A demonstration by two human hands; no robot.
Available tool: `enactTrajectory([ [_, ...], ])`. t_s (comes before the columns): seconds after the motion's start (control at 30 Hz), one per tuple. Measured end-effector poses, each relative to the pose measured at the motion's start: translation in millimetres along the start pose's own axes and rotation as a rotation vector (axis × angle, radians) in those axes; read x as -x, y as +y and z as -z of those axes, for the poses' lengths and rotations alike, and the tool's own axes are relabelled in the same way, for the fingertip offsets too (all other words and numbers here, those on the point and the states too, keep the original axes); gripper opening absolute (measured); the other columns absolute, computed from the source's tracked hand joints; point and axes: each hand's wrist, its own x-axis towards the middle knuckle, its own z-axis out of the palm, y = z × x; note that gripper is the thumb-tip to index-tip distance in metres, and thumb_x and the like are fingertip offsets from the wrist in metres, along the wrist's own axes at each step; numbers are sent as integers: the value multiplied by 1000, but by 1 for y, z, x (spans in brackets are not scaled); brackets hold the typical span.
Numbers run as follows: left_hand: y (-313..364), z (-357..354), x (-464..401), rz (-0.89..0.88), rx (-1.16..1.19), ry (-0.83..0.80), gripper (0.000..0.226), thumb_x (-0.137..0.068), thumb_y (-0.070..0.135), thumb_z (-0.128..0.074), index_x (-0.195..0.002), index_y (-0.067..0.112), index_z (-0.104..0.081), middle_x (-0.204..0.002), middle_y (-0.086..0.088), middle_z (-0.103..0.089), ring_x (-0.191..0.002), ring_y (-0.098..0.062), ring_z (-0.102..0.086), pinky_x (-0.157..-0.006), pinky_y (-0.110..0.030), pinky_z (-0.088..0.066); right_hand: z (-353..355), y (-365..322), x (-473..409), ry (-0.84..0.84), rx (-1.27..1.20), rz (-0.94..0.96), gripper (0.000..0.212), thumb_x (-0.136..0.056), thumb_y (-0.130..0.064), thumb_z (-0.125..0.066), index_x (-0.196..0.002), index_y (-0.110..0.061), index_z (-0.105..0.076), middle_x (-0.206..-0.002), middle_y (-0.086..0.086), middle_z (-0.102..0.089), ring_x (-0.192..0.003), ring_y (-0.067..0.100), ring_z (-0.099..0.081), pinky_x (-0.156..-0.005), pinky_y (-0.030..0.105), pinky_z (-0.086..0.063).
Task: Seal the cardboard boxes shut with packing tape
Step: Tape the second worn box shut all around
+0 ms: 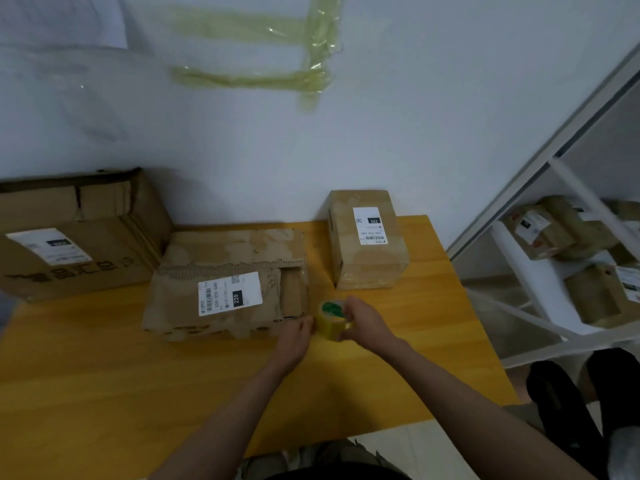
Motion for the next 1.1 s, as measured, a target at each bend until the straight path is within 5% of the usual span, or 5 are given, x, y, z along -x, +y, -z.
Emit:
enactTrajectory([
  [0.1,41,14,11,83,255,66,49,-110,44,-31,-103,15,-70,-104,-10,-73,-97,-25,-69,-79,-37,-56,28,-22,-9,39,-14,67,31,-81,-21,-82,-110,-13,-71,-117,6,-67,-111,23,-60,-94,33,-46],
  [0.37,102,92,0,0,353,221,33,-101,36,-59,-127,15,-57,-118,-7,-66,-104,-25,-68,-88,-44,-61,64,-103,-17,106,-201,312,13,-83,-20,-79,-90,-24,-69,-91,-13,-42,-96,14,-46,-81,25,-35],
  [0.6,129,130,-3,-101,191,408,26,-92,11,-70,-117,12,-63,-106,-6,-69,-89,-14,-65,-64,-25,-51,62,-135,-20,166,-226,416,28,-67,-68,-58,-75,-41,-60,-115,-5,-51,-118,17,-46,-99,39,-43],
  [0.77,139,130,-1,-136,166,432,32,-87,25,-78,-115,17,-63,-105,-1,-66,-95,-17,-63,-76,-35,-55,63,-136,-24,203,62,549,29,-86,-42,-69,-105,-20,-75,-141,-3,-51,-134,23,-34,-108,36,-27],
  [1.1,145,133,14,-303,106,488,21,-97,28,-67,-108,12,-75,-110,1,-63,-99,-8,-62,-81,-24,-52,59,-118,-21,156,-302,555,9,-92,-23,-71,-85,-28,-66,-77,-11,-64,-70,5,-59,-67,16,-43],
])
